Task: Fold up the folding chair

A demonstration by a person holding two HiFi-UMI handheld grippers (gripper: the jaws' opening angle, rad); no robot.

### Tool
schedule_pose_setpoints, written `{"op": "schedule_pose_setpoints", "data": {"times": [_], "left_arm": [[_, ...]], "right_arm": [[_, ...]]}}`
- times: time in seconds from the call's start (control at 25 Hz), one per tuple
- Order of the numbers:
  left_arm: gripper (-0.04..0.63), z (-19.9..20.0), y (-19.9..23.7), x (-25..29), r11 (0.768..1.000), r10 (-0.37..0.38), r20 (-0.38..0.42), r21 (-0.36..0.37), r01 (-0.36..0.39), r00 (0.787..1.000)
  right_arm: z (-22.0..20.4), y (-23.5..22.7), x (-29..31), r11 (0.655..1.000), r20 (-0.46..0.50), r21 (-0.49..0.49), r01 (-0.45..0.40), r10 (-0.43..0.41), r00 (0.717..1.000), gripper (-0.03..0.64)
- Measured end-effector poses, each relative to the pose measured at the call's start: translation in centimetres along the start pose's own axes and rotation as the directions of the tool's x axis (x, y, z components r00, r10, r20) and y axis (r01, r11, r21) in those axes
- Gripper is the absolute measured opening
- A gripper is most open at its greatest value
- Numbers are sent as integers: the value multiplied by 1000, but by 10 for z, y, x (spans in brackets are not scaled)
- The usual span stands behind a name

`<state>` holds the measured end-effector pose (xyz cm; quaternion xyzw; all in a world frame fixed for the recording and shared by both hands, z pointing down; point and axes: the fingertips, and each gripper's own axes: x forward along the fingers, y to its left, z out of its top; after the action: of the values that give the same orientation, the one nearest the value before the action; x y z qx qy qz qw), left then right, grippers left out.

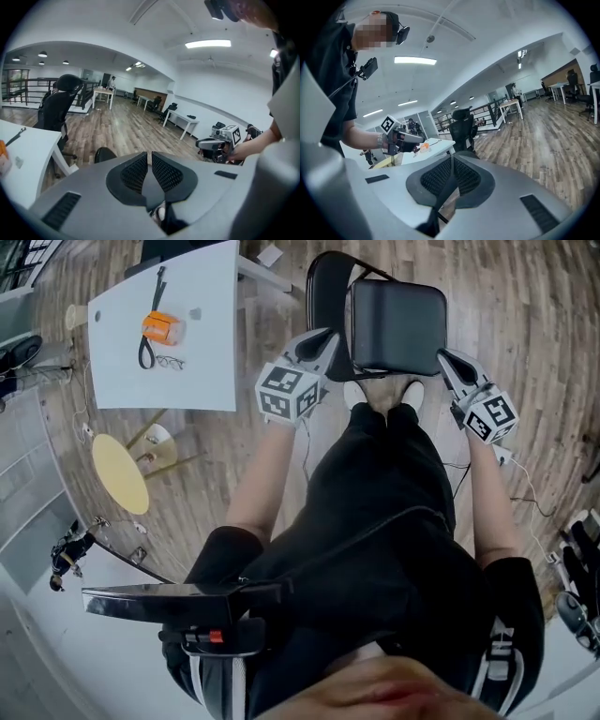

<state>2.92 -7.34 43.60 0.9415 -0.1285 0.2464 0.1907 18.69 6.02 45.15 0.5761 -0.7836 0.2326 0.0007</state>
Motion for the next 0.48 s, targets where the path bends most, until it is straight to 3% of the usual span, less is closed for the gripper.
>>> {"op": "schedule_pose_setpoints", "data": {"times": [0.12, 0.24, 0.48], "left_arm": [[62, -26, 49, 7, 992, 78, -106, -87, -87, 991], [149, -57, 88, 17, 975, 134, -210, -146, -166, 969], [215, -110, 132, 44, 938, 166, -349, -234, -257, 922]], "right_arm": [[-36, -33, 16, 997, -39, 70, -12, 15, 999, 11], [-77, -69, 30, 993, -74, 118, -10, 18, 997, 11], [-171, -138, 37, 982, -176, 188, -1, 35, 984, 12]]}}
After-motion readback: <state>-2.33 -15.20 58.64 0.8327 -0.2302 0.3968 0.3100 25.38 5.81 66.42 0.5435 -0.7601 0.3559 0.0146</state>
